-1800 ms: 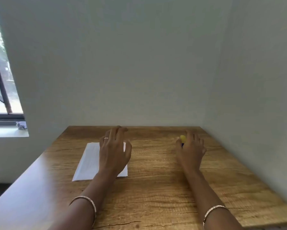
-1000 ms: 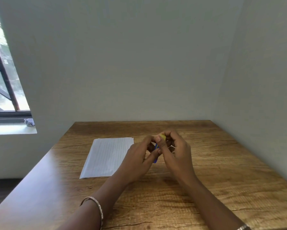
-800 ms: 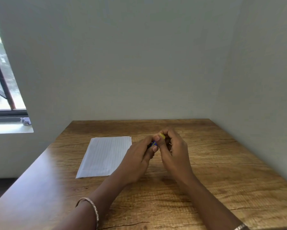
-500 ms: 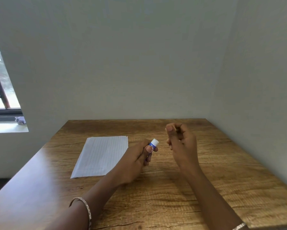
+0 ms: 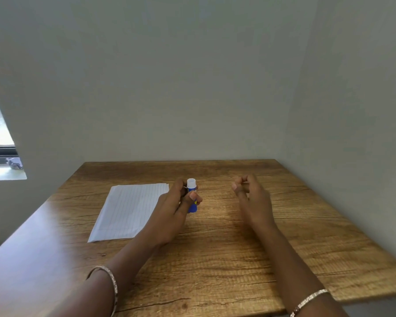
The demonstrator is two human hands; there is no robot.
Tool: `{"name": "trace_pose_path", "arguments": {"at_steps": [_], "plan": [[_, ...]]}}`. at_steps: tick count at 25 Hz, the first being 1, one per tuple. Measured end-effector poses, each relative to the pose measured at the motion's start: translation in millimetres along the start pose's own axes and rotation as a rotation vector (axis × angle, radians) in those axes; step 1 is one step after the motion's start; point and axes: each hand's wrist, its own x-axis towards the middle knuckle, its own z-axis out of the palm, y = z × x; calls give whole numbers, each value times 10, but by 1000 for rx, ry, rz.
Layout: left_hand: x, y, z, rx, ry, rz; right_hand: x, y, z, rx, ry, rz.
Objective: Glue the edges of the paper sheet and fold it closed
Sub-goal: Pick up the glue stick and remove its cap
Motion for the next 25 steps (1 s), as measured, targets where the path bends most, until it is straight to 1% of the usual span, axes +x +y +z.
{"name": "trace_pose_path", "arguments": {"at_steps": [5, 10, 13, 15, 17, 18, 19, 20, 22, 23, 25], "plan": [[-12, 17, 0, 18, 19, 1, -1, 78, 28, -201, -111, 54], [-15, 36, 2, 11, 66, -2, -10, 93, -11, -325, -118, 149], [-11, 55, -1, -69, 115, -34, -29, 26, -45, -379, -152, 158], [-4, 72, 1, -170, 135, -85, -74, -68, -61, -396, -86, 93], [2, 85, 0, -262, 150, -134, -151, -188, -39, -322, 31, -93], [3, 85, 2, -298, 161, -158, -204, -248, -6, -247, 50, -193], [2, 89, 0, -326, 173, -179, -266, -308, 35, -149, 26, -263], [2, 86, -1, -343, 183, -197, -330, -373, 78, -39, -35, -298], [7, 68, 2, -379, 185, -235, -427, -472, 159, 128, -178, -295], [15, 45, 4, -396, 182, -261, -447, -490, 192, 168, -216, -285], [20, 19, 6, -439, 158, -298, -434, -462, 234, 224, -216, -255]]}}
